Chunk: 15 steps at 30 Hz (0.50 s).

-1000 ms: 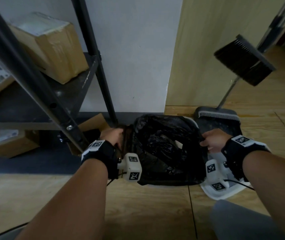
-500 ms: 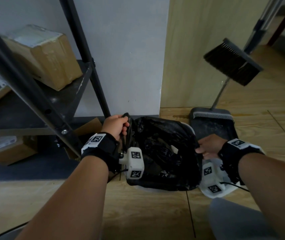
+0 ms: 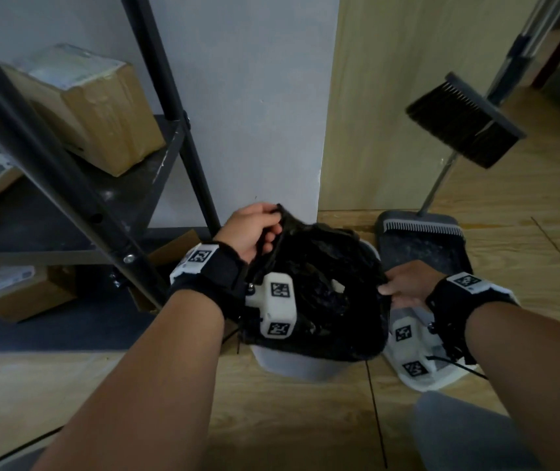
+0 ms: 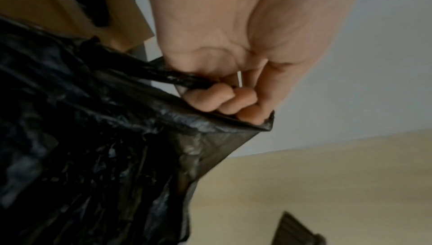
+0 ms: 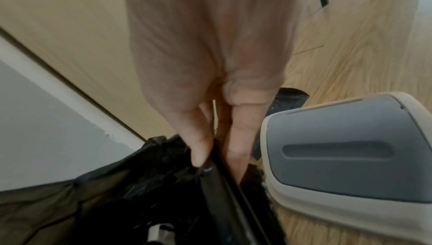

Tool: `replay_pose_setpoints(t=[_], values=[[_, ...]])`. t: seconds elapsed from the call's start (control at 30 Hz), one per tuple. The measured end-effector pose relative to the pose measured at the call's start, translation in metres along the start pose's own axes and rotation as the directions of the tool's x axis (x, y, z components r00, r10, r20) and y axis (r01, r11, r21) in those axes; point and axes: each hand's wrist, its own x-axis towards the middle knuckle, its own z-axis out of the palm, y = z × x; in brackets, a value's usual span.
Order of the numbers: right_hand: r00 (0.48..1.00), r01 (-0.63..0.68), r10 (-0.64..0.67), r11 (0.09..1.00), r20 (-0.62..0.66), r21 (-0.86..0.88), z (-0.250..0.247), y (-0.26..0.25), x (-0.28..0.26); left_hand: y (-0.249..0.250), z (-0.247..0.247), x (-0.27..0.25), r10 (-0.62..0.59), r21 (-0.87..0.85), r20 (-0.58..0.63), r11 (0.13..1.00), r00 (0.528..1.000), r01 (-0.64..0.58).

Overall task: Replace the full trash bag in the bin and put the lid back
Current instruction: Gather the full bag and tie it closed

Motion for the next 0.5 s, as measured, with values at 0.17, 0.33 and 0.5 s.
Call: replay_pose_setpoints(t=[0.17,0.33,0.5], values=[[0.999,-0.009,0.013,0.995,-0.043,0.102,0.001,0.001,0.006,0.017,-0.021,-0.010,-0.040,0.148,-0.097,0.988,0.995,0.054],[0.996,-0.006,0.019,0.990,-0.091,0.144,-0.016,0.005,0.003,0.025,-0.023,-0.026,-0.058,0.360,-0.099,0.929,0.993,0.090],[0.999,-0.032,0.034,0.998,-0.028,0.044,-0.019,0.007,-0.005,0.056,0.001,-0.031,0.012,0.064,0.014,0.998,1.000,-0.013]])
